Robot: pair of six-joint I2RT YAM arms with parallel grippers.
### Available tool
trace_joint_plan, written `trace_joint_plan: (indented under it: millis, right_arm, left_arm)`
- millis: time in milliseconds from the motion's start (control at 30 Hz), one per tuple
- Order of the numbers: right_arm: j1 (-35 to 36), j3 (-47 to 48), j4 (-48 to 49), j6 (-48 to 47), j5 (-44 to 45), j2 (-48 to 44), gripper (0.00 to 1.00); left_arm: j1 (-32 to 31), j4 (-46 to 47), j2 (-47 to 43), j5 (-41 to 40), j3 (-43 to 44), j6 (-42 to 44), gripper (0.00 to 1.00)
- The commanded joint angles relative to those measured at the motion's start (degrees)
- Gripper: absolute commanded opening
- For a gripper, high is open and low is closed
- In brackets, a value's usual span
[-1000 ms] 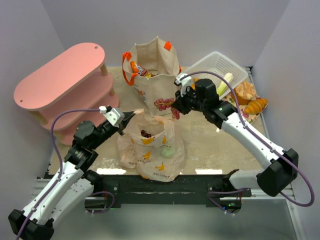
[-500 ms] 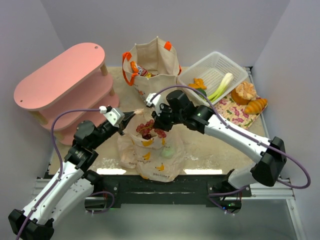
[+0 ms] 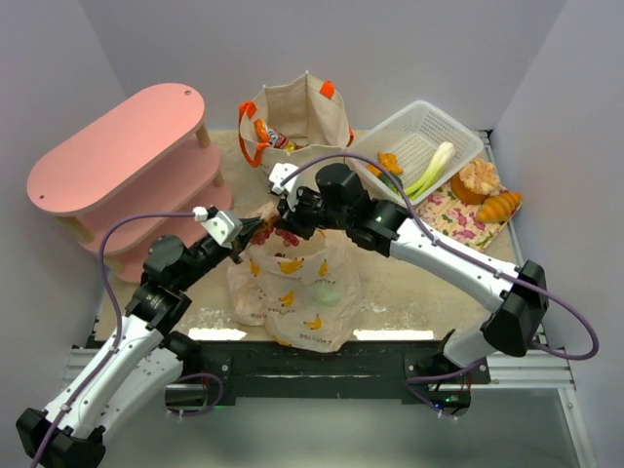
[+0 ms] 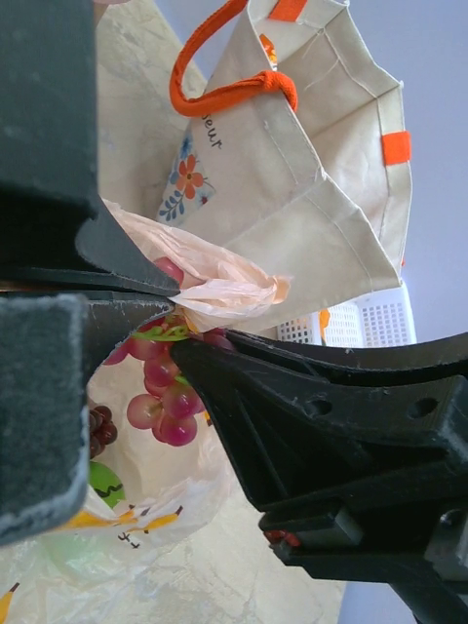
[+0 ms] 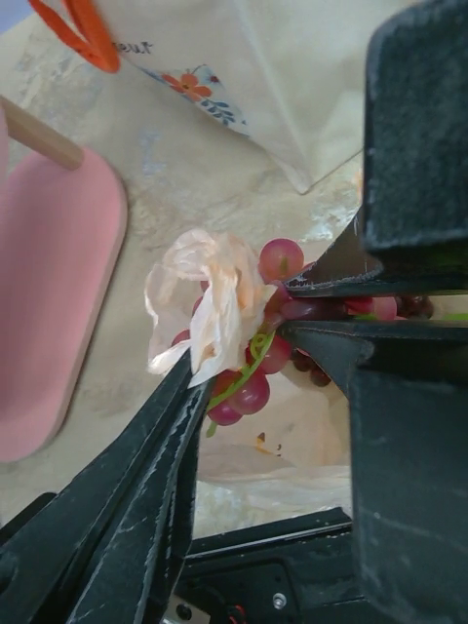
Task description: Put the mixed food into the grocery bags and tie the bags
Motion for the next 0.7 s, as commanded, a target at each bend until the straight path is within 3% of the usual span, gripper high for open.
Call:
trace_joint_plan:
  millis: [0, 467, 500, 667]
  right_arm:
    - [1.1, -1.3, 7.5, 0.8, -3.4, 2.1, 0.00]
    - [1.8, -13.2, -0.3, 7.3, 5.7, -6.1, 0.01]
    - [1.8, -13.7, -0.7, 7.7, 5.5, -6.0, 0.04]
    - [1.8, -11.0, -3.4, 7.8, 5.5, -5.1, 0.45]
  left_arm:
    - [-0.4, 2.2, -0.5, 1.4, 1.0, -0.5, 0.00]
    - [-0.4, 2.2, -1.6, 0.3, 0.9, -0.5, 0.00]
    - [-0.4, 2.2, -1.7, 0.2, 0.9, -0.5, 0.00]
    - [-0.4, 2.1, -1.9, 0.2, 0.8, -0.5, 0.00]
